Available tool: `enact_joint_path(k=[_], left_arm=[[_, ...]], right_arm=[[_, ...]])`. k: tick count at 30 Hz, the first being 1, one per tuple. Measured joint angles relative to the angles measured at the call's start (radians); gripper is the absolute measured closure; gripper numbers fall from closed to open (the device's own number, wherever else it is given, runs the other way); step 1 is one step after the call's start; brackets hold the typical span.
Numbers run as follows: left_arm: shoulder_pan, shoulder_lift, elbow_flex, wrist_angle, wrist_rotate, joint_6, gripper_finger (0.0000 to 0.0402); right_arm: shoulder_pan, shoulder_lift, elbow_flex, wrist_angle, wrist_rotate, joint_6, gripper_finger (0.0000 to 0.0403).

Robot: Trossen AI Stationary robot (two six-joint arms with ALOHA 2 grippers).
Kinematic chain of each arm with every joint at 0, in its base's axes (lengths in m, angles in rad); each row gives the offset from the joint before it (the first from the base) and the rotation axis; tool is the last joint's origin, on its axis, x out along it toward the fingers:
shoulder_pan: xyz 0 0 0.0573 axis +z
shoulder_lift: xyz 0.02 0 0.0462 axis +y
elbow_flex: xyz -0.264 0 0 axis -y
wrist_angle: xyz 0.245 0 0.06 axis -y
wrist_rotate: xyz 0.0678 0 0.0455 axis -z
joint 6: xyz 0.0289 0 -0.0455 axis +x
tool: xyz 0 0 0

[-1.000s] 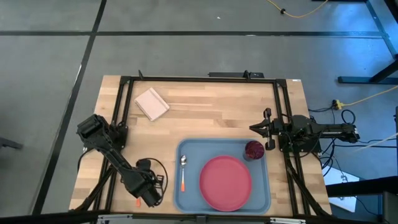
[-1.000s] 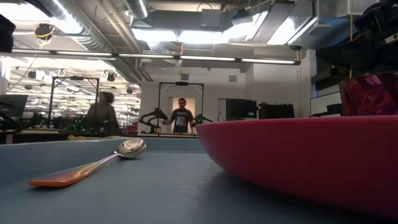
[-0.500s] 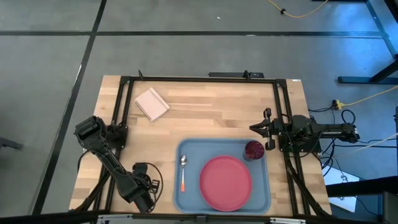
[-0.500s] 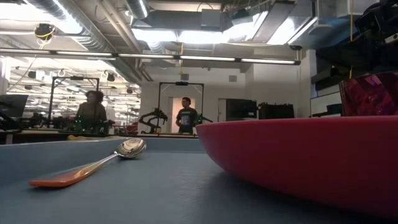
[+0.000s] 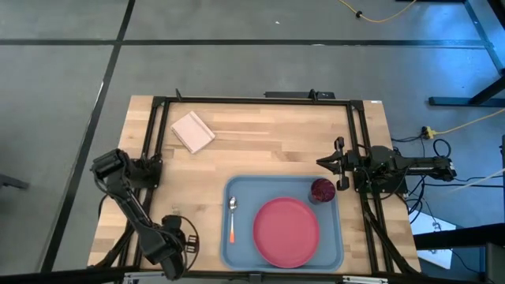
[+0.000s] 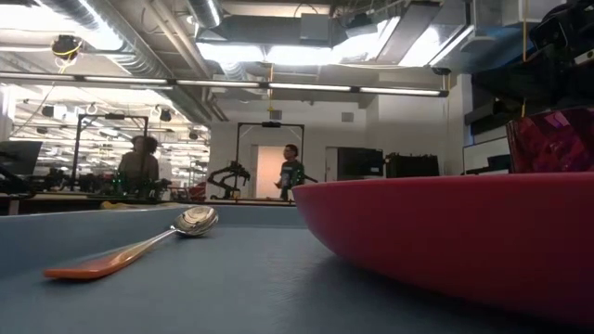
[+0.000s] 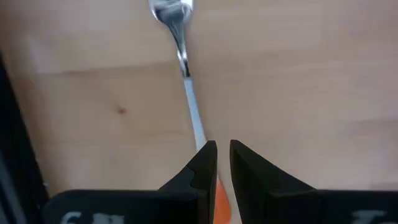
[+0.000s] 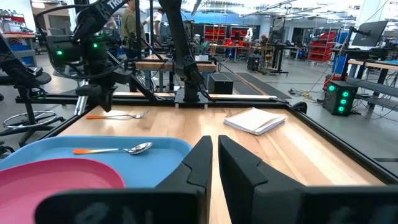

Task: Pick and place plate/cup/fork/spoon on tray
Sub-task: Put the orange fork on the serving tray between the orange spoon and the pink plate

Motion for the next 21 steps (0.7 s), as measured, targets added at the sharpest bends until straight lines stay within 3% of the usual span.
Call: enact_joint_path(k=[13,21], left_arm=[[0.043,-0.087,0.000,-0.258,0.016,0.002,0.0364],[0.131,-0.120,-0.030,-0.303,0.034,0.039,0.0364]], right_arm=[[0.000,0.000,0.000,0.000,0.000,0.000,0.0370],[0.000,0.000,0.000,0.000,0.000,0.000,0.0370]])
